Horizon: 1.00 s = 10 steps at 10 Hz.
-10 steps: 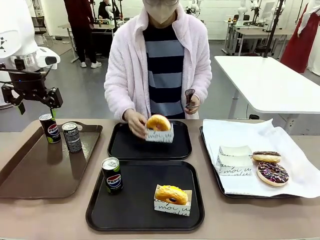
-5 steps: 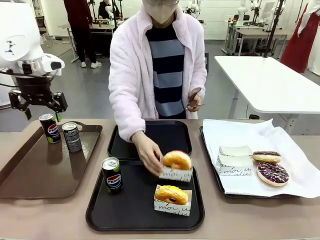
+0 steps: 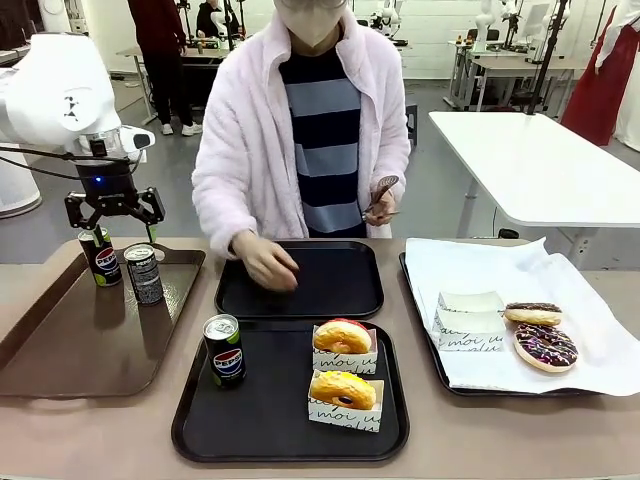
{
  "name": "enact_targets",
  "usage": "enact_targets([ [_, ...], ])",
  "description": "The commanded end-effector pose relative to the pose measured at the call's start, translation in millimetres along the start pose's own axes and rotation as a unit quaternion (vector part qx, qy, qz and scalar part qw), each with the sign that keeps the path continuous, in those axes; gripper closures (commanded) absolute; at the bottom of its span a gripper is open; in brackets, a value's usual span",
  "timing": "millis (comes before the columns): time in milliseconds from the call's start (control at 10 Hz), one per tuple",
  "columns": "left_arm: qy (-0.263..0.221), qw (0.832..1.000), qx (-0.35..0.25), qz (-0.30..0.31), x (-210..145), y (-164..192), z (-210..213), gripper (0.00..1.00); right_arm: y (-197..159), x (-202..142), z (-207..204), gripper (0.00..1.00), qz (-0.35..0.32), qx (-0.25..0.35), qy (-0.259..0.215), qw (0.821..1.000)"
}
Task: Set up donuts and drinks on trays.
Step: Pick up one Pepsi coke from the Handle tray and place it on the Flat Tray without a Pepsi coke.
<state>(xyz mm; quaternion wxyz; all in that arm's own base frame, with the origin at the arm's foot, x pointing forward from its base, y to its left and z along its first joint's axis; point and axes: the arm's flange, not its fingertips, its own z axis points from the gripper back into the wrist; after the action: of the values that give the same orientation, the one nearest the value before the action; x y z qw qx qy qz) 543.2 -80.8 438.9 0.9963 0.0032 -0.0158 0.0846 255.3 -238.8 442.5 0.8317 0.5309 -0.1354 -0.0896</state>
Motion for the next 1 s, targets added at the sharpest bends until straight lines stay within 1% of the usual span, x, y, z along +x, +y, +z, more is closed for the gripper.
enact_targets([
  [0,0.006,1.0,-0.001,0.014,7,-6,-12,0.0,0,1,0,0.0,0.007,0.009,-0.003,1.0],
  [200,0.027,1.0,0.001,-0.005,2,-12,-26,0.0,0,1,0,0.0,0.007,0.009,-0.003,1.0],
  [700,0.027,0.999,0.009,-0.032,-9,-13,-46,0.0,0,1,0,0.0,0.007,0.009,-0.003,1.0],
  [900,0.022,0.999,0.003,-0.045,-13,-11,-51,0.0,0,1,0,0.0,0.007,0.009,-0.003,1.0],
])
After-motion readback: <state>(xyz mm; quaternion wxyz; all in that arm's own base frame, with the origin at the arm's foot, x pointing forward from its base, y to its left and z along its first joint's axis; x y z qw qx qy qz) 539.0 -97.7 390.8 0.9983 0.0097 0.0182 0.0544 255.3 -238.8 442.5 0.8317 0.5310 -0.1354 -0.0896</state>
